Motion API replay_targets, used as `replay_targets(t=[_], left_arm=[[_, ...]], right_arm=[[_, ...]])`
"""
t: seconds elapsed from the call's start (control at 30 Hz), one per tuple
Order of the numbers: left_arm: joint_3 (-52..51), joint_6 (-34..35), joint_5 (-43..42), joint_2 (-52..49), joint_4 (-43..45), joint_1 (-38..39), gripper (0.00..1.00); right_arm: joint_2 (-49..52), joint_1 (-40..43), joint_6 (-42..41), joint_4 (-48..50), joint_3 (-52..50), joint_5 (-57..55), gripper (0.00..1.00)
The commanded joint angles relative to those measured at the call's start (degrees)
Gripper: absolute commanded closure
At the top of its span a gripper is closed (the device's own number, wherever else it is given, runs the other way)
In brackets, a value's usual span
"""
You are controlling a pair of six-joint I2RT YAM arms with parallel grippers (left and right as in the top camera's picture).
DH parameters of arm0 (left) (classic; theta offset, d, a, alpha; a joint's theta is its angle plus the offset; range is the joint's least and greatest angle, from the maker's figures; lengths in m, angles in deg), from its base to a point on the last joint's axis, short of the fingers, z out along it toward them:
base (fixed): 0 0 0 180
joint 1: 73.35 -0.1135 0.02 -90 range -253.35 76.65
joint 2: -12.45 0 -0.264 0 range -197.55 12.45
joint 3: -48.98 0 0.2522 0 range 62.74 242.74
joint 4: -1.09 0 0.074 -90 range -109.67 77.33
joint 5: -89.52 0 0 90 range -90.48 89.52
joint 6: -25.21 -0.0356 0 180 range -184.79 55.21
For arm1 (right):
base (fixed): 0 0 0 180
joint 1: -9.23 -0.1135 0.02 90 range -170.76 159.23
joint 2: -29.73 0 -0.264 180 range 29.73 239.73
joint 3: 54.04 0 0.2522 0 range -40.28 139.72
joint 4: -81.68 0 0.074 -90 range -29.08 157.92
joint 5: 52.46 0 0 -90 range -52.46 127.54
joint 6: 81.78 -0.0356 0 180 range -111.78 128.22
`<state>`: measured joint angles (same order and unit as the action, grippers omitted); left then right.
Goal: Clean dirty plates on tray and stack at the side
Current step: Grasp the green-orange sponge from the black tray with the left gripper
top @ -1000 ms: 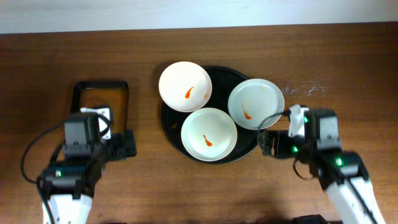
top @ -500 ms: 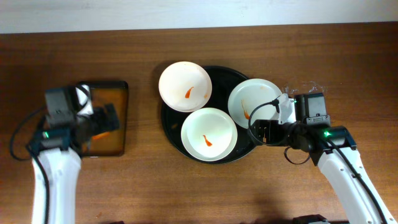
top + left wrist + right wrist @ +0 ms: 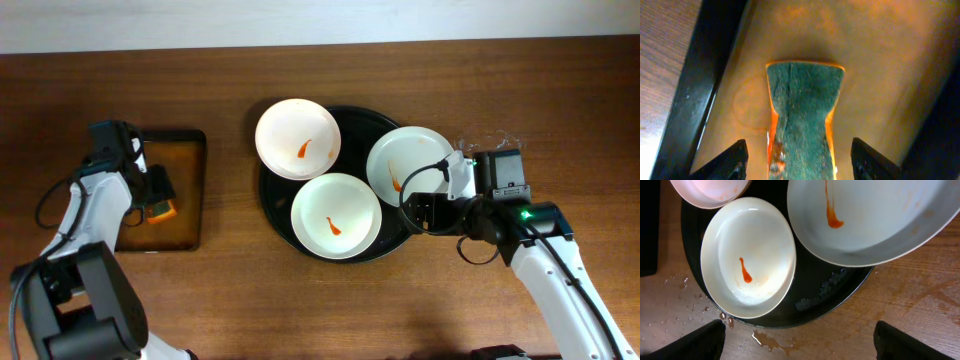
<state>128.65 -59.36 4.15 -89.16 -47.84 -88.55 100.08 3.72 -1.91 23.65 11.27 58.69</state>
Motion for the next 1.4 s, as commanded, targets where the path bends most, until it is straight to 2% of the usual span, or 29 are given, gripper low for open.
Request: replay_targets(t=[0.0,0.27,0.5,0.53,0.57,0.6,0.77,1.0,1.13,1.37], left_arm=[[0.79,-0.28,1.03,-2.93,1.09,-0.26,0.40],[0.76,-0.28,0.94,-4.59,1.66,-0.24,0.67],[0.72,-0.28,0.81,-7.08,0.96,-0.24,0.69],[0.72,-0.28,0.81,-7.08,0.94,-0.24,0.76],[0.72,-0.28,0.81,-7.08,0.96,-0.24,0.90],[0.72,-0.28,0.81,-7.08,0.96,-0.24,0.99],[1.66,-0.31,-0.02,-6.36,-0.04,-0.24,0.99],[2.82,-2.67,-9.81,2.75,-1.05,-0.20,0.99],[2.82,-2.67,-9.77,6.29,-1.51,-0.20,0.99],[2.82,-2.73,-9.79,6.40,-1.73,-0.20,0.99]], right_arm=[[0.15,-0.48,0.17,-0.07,1.03,0.74,0.07],[0.15,-0.46,0.17,-0.07,1.03,0.74,0.10],[0.15,-0.46,0.17,-0.07,1.03,0.74,0.10],[0.17,-0.46,0.17,-0.07,1.03,0.74,0.10],[0.17,-0.46,0.17,-0.07,1.03,0.74,0.10],[0.15,-0.46,0.17,-0.07,1.03,0.74,0.10],[0.15,-0.46,0.17,0.42,1.03,0.66,0.10],[0.15,-0.46,0.15,3.52,1.03,-1.22,0.14],[0.17,-0.46,0.15,3.98,1.03,-1.22,0.14],[0.17,-0.46,0.15,3.91,1.03,-1.20,0.14]])
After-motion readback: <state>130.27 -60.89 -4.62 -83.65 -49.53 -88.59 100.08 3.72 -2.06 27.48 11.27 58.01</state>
